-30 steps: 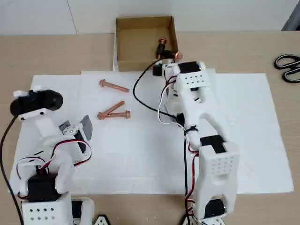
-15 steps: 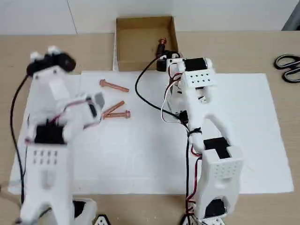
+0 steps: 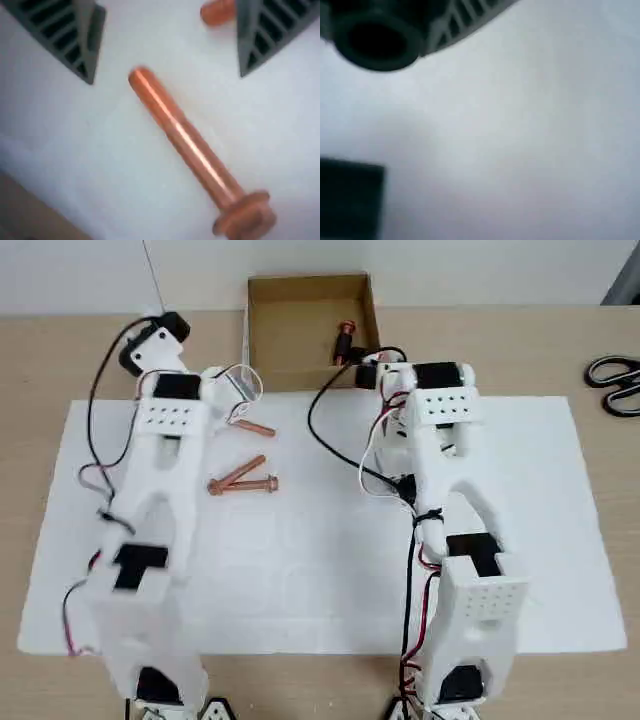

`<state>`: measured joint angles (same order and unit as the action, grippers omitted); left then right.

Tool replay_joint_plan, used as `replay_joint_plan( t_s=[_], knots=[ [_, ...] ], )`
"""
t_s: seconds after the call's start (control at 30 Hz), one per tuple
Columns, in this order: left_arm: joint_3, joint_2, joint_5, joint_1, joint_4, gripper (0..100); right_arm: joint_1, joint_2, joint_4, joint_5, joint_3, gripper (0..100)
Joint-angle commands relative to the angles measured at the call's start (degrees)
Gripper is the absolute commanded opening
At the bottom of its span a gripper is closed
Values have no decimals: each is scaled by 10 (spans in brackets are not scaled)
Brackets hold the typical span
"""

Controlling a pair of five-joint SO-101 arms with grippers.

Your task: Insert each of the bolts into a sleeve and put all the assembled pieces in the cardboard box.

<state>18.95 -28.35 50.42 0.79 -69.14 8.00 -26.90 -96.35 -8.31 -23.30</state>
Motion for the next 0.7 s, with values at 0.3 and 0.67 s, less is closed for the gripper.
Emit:
replay_joint_plan(
  t_s=[0.3, 0.67],
  knots=[
    [219, -190, 72, -8, -4, 177, -14, 43, -14, -3, -27, 6],
    [267, -265, 89, -32, -4, 111, -14, 43, -13, -3, -27, 6]
  ],
)
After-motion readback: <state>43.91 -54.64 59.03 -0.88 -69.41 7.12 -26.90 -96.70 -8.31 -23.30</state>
